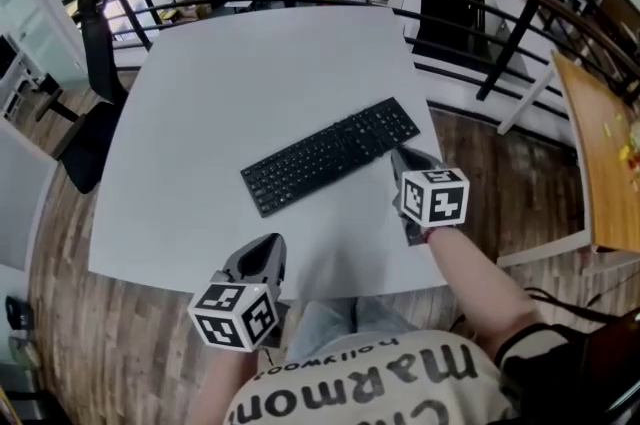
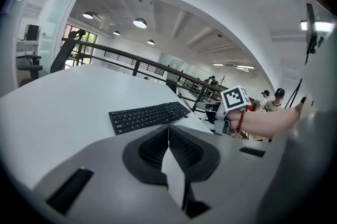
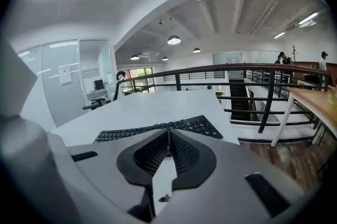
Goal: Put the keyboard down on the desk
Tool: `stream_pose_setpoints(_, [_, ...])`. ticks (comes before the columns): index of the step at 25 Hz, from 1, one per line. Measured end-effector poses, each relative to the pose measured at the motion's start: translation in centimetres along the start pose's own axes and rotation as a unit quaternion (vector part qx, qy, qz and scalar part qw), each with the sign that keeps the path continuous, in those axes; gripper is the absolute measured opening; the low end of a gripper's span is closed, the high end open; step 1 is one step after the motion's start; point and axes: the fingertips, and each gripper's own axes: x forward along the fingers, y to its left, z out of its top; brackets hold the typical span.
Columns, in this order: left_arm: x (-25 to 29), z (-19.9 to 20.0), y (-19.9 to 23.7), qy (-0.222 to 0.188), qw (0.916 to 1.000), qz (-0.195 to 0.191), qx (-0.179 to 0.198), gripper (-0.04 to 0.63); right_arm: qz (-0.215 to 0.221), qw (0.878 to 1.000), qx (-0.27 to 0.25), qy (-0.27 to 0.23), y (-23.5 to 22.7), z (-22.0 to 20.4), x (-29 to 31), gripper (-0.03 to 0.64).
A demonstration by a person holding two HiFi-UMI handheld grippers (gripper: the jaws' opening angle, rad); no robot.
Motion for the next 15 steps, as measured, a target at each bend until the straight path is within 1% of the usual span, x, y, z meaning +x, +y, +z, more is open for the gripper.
stream_pose_setpoints(2, [-1.2, 1.3, -1.7, -0.039, 0.9986, -0.023, 0.028, 0.005, 0.007, 1.000, 0.006, -0.014, 1.1, 0.3, -1.9, 0.041])
stream_pose_setpoints(3, [-1.8, 2.1, -2.5, -0.063, 0.9965, -0.039, 0.040, 0.003, 0.011, 1.000, 0.007, -0.022, 1.7, 0.7, -2.8, 0.041])
stream_pose_setpoints(4, [-2.3, 3.0, -3.1, -0.083, 0.9941, -0.054, 0.045, 0.003, 0.016, 0.999, 0.008, -0.030, 2.4, 1.1, -3.6, 0.041])
stream_pose_setpoints(6, [-3.2, 4.4, -3.6, -0.107, 0.9903, -0.081, 0.035, 0.003, 0.038, 0.998, 0.017, -0.045, 4.1, 1.9, -5.2, 0.041])
stream_pose_setpoints(8, [-4.2, 5.6, -3.9, -0.117, 0.9870, -0.106, 0.031, 0.003, 0.070, 0.995, 0.041, -0.060, 6.0, 2.8, -6.8, 0.041])
stream_pose_setpoints(10, [-5.0, 6.4, -3.6, -0.119, 0.9845, -0.118, 0.051, 0.003, 0.090, 0.991, 0.068, -0.070, 8.0, 3.4, -8.1, 0.041])
stream_pose_setpoints(13, [-5.9, 6.8, -2.1, -0.101, 0.9839, -0.115, 0.093, 0.003, 0.097, 0.990, 0.081, -0.067, 10.7, 3.6, -9.4, 0.041])
stream_pose_setpoints(15, [-6.8, 7.2, -1.6, -0.085, 0.9829, -0.123, 0.107, 0.003, 0.100, 0.989, 0.089, -0.066, 12.4, 3.6, -9.9, 0.041])
